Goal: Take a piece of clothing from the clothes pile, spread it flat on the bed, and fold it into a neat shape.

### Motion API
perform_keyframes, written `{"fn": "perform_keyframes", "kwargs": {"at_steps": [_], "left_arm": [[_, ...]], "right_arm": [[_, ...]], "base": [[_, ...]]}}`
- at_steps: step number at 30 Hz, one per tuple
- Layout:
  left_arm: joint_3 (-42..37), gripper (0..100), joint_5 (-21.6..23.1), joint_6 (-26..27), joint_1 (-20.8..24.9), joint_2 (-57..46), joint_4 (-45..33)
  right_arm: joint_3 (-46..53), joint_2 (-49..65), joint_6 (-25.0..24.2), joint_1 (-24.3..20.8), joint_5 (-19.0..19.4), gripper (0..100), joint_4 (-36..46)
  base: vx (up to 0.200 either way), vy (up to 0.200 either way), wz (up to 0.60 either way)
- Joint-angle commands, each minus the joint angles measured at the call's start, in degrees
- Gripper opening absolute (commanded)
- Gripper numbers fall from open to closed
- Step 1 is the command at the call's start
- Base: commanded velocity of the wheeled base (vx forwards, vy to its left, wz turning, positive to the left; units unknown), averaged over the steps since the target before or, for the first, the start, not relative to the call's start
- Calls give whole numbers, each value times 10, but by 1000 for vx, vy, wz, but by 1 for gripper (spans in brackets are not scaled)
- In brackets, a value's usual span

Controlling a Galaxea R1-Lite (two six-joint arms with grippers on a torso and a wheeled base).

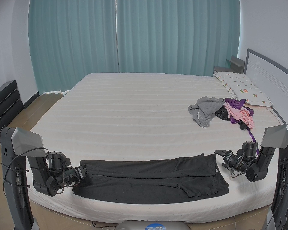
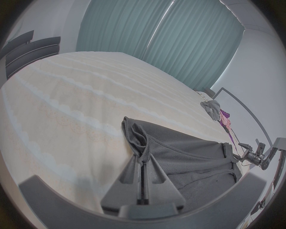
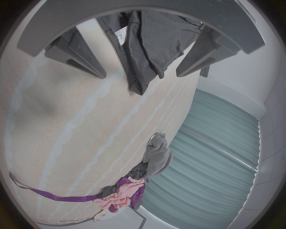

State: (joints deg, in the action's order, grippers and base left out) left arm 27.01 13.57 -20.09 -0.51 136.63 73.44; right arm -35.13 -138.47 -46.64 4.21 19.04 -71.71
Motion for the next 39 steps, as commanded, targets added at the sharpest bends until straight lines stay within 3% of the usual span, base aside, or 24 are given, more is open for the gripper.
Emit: {"fn": "perform_keyframes", "kwargs": {"at_steps": [1,12,17,27,29,39], "left_arm": [[0,0,0,0,1,1,0],[29,0,-3,-33,9,2,0],[44,0,-28,-49,24,2,0],[42,0,-32,-54,35,-2,0],[45,0,-52,-77,46,-11,0],[45,0,-53,-81,49,-19,0]], "right_arm": [[0,1,0,0,0,100,-1],[0,0,0,-3,-1,100,-1],[-1,0,0,-3,-1,100,-1],[-1,-1,0,-3,-1,100,-1],[-1,-1,1,-3,-1,100,-1],[-1,-1,1,-3,-1,100,-1]], "base": [[0,0,0],[-55,0,0],[0,0,0],[0,0,0],[0,0,0],[0,-200,0]]}}
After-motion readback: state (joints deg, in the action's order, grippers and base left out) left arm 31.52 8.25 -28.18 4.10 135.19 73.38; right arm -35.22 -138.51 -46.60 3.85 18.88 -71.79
